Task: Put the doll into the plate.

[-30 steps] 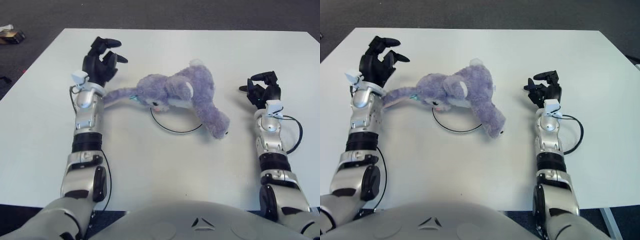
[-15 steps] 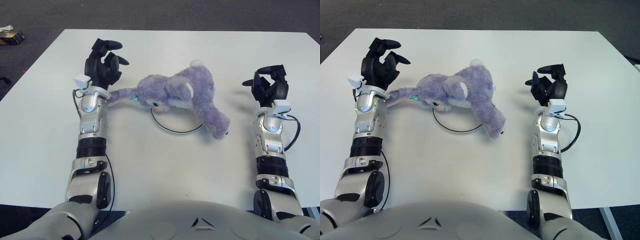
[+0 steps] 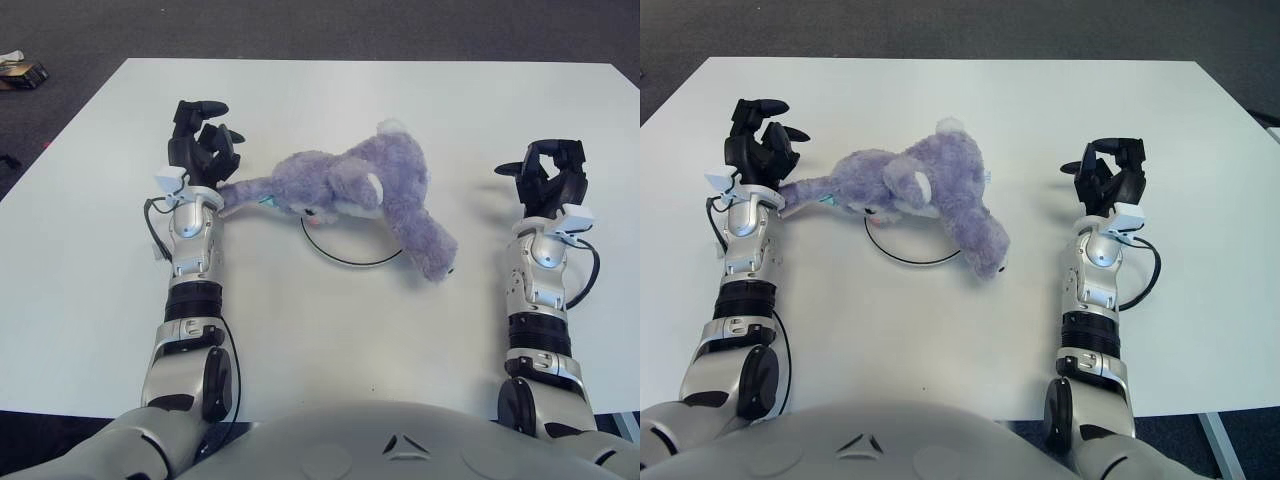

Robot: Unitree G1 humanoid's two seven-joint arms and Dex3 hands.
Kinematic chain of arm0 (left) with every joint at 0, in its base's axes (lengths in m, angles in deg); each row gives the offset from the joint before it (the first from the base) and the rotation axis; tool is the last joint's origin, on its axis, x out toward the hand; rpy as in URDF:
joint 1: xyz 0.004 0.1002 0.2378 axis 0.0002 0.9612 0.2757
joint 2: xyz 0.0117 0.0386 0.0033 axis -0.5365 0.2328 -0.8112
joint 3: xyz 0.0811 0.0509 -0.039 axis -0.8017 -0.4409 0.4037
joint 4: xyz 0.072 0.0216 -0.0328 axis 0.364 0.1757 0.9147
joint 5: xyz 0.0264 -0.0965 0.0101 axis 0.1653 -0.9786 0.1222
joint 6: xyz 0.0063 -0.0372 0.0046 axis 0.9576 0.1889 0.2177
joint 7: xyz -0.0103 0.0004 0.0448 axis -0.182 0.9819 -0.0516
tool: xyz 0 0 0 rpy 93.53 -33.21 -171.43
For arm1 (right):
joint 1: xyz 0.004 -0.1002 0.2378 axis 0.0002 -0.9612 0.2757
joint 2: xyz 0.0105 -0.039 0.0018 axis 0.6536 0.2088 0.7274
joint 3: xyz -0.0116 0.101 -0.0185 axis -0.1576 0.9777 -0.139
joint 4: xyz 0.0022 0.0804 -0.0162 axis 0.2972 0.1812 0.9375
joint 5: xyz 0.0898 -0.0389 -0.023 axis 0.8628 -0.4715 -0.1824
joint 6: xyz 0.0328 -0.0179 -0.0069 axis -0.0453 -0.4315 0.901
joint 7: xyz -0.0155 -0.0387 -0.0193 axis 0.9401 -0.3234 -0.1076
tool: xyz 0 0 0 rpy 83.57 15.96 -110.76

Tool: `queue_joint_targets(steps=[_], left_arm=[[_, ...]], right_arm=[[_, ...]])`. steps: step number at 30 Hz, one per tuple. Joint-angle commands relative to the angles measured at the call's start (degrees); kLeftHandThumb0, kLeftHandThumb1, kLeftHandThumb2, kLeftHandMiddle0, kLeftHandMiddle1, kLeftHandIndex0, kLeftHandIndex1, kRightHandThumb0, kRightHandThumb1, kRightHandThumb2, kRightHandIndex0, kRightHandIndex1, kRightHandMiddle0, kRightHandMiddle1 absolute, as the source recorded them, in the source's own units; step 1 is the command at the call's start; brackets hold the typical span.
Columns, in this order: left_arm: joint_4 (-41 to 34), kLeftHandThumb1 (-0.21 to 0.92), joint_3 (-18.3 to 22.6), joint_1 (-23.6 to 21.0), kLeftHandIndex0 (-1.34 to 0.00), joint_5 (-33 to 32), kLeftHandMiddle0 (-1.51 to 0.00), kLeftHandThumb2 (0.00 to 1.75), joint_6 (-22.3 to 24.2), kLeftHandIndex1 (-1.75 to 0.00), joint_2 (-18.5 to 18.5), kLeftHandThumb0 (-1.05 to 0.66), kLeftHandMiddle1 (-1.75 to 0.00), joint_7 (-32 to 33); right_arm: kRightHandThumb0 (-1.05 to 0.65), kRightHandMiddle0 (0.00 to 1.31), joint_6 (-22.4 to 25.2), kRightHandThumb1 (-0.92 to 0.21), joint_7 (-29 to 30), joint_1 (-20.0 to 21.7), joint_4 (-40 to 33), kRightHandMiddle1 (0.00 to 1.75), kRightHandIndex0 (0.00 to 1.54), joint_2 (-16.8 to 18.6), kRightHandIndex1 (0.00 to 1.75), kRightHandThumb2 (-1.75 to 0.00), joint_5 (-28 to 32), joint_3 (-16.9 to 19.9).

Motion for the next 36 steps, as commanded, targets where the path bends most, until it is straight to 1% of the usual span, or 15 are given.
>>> queue_joint_targets(steps=[1, 2, 5, 9, 16, 21, 32, 36], left_arm=[[0.9, 0.58, 0.0, -0.6, -0.32, 0.5, -0.52, 0.92, -1.3, -1.57, -0.2, -0.01, -1.64, 0.8], [1.0, 0.58, 0.0, -0.6, -0.32, 0.5, -0.52, 0.92, -1.4, -1.57, -0.3, -0.01, -1.64, 0.8], [4.3, 0.55, 2.5, -2.9, -0.31, -0.9, -0.55, 0.95, -0.4, -1.62, -0.9, -0.01, -1.6, 3.6], [5.3, 0.54, 3.1, -3.5, -0.31, -1.1, -0.56, 0.98, -0.6, -1.65, -1.3, -0.01, -1.59, 4.2], [5.8, 0.52, 3.2, -3.8, -0.3, -1.2, -0.56, 1.0, -0.9, -1.67, -1.4, -0.01, -1.59, 4.3], [5.8, 0.52, 3.3, -3.9, -0.3, -0.6, -0.56, 1.0, -0.4, -1.69, -2.2, -0.01, -1.58, 4.9], [5.8, 0.52, 3.0, -3.7, -0.29, -0.5, -0.56, 1.01, -0.2, -1.7, -2.5, -0.01, -1.58, 5.0], [5.8, 0.52, 2.8, -3.3, -0.27, -0.4, -0.56, 1.02, 0.0, -1.73, -2.7, -0.01, -1.57, 4.8]], right_arm=[[-0.35, 0.35, -0.9, -0.92, 0.3, 0.0, -0.4, 1.59, 0.7, 0.4, 1.49, -0.38, 0.2, 0.5], [-0.35, 0.35, -0.9, -0.92, 0.3, 0.0, -0.4, 1.59, 0.7, 0.4, 1.49, -0.38, 0.2, 0.6], [-0.35, 0.36, 0.3, -0.92, 1.5, 0.4, 0.0, 1.59, 0.69, 0.4, 1.52, -0.37, 0.0, 1.1], [-0.35, 0.36, 1.0, -0.92, 2.0, 0.5, -0.1, 1.59, 0.69, 0.3, 1.54, -0.37, -0.1, 1.1], [-0.35, 0.36, 1.4, -0.92, 2.3, 0.5, -0.2, 1.59, 0.68, 0.3, 1.57, -0.37, -0.2, 1.1], [-0.35, 0.36, 2.9, -0.92, 3.4, 0.7, -0.4, 1.59, 0.67, 0.2, 1.6, -0.37, -0.9, 1.0], [-0.35, 0.36, 3.4, -0.92, 3.6, 0.5, -0.4, 1.59, 0.67, 0.0, 1.62, -0.37, -1.1, 0.9], [-0.36, 0.37, 3.7, -0.92, 3.5, 0.3, -0.1, 1.58, 0.67, -0.2, 1.64, -0.37, -1.5, 0.8]])
